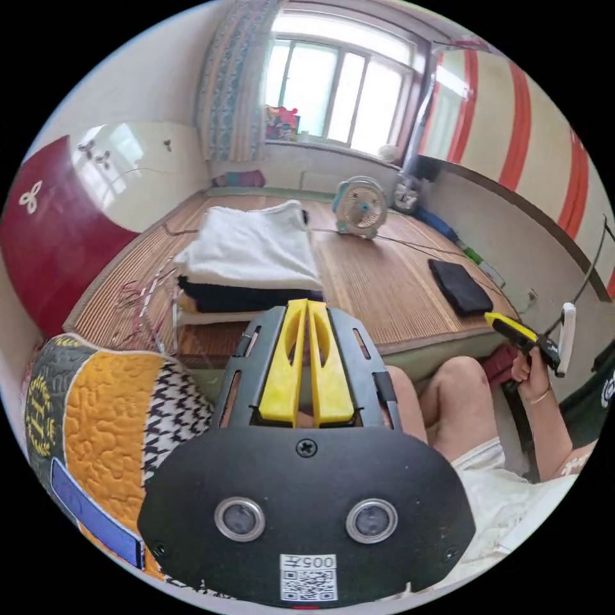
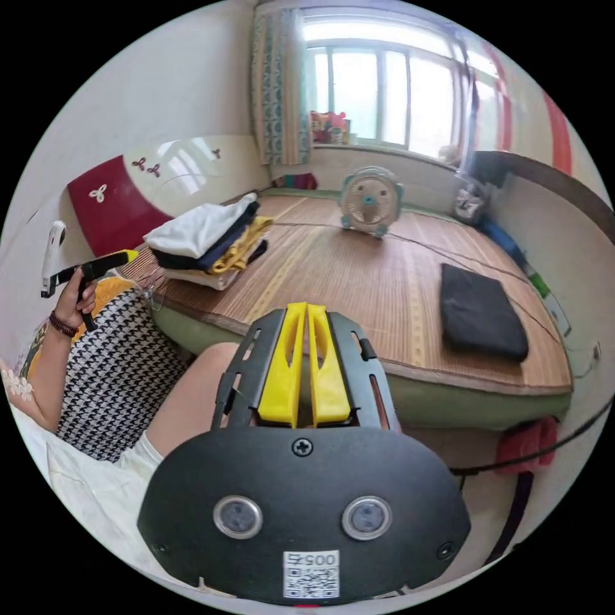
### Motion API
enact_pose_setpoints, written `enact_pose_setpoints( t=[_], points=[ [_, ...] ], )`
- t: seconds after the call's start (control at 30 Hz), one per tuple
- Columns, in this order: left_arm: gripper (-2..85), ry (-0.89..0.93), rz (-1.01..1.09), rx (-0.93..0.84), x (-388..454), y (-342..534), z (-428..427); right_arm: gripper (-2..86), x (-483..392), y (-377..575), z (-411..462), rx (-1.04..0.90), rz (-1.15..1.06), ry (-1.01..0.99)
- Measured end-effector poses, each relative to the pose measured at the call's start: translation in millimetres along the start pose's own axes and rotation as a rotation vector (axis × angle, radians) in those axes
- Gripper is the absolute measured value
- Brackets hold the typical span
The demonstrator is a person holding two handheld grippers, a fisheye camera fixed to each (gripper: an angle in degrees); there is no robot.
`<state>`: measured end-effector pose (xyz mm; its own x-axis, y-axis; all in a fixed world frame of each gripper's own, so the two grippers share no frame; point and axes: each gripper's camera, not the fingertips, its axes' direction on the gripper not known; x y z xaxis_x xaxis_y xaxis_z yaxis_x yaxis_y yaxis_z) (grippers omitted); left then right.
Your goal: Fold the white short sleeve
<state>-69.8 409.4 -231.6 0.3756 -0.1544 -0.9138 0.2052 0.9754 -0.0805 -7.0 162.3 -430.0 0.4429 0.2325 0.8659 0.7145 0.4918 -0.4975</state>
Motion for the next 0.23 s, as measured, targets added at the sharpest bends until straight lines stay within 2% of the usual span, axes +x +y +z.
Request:
enact_pose_setpoints(
  t=[0.23],
  points=[
    [-0.5,0.293,0.266,-0.036,135.1,-39.4,47.4,0.5,94.5,31.2,-208.1,0.069,0.224,0.588]
  ],
)
